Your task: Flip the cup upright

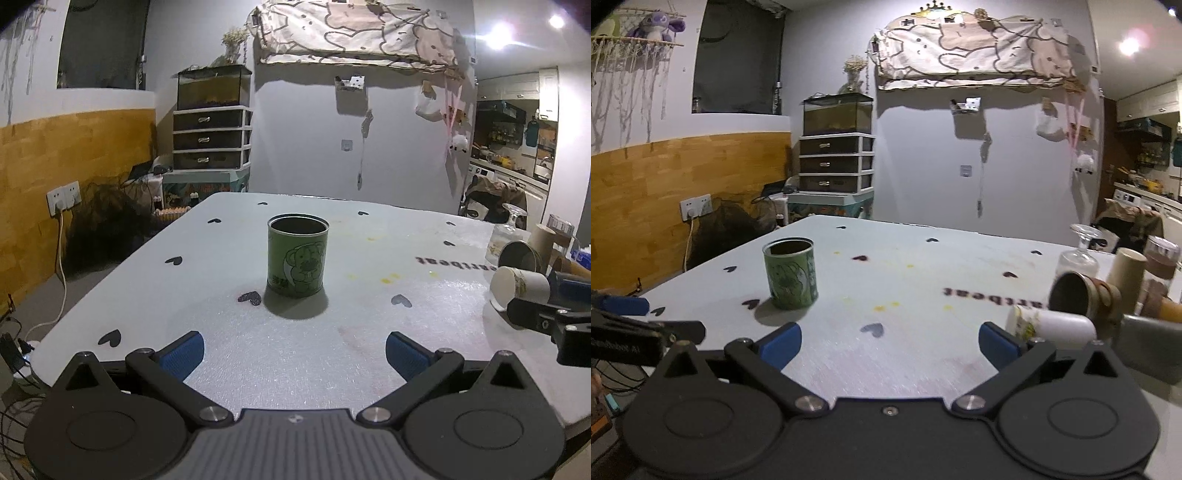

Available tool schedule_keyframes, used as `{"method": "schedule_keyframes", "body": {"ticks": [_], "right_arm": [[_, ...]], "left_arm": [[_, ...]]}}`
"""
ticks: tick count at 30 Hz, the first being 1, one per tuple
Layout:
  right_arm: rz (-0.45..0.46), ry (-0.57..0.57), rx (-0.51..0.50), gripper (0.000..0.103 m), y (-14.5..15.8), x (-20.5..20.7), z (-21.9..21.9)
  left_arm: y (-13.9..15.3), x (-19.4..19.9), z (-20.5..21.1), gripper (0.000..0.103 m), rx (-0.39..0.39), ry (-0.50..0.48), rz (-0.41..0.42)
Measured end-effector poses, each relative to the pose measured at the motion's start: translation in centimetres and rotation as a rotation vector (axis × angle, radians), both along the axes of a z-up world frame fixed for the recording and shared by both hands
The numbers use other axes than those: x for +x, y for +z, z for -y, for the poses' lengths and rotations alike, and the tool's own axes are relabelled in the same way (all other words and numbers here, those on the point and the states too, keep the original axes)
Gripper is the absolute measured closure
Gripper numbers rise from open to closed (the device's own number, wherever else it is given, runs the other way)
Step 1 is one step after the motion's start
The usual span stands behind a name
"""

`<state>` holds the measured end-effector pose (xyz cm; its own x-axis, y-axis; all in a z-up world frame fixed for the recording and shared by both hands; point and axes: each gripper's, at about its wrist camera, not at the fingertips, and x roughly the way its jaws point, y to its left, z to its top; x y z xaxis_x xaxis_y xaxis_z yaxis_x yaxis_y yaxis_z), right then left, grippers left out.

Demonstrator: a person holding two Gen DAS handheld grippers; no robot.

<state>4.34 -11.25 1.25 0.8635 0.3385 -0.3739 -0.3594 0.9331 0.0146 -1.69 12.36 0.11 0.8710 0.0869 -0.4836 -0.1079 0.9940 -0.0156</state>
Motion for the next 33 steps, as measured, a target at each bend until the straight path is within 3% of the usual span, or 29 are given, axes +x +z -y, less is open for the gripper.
{"method": "schedule_keyframes", "body": {"ticks": [11,33], "right_arm": [[-0.01,-0.013,0.005,0.0,-1.6,-1.9,0.3],[0.019,-0.042,-0.016,0.0,-1.3,-2.7,0.4]], "left_arm": [[0.0,-2.2,0.5,0.0,0.039,-0.002,0.019],[-0.5,-1.9,0.2,0.0,0.029,0.016,-0.004]]}}
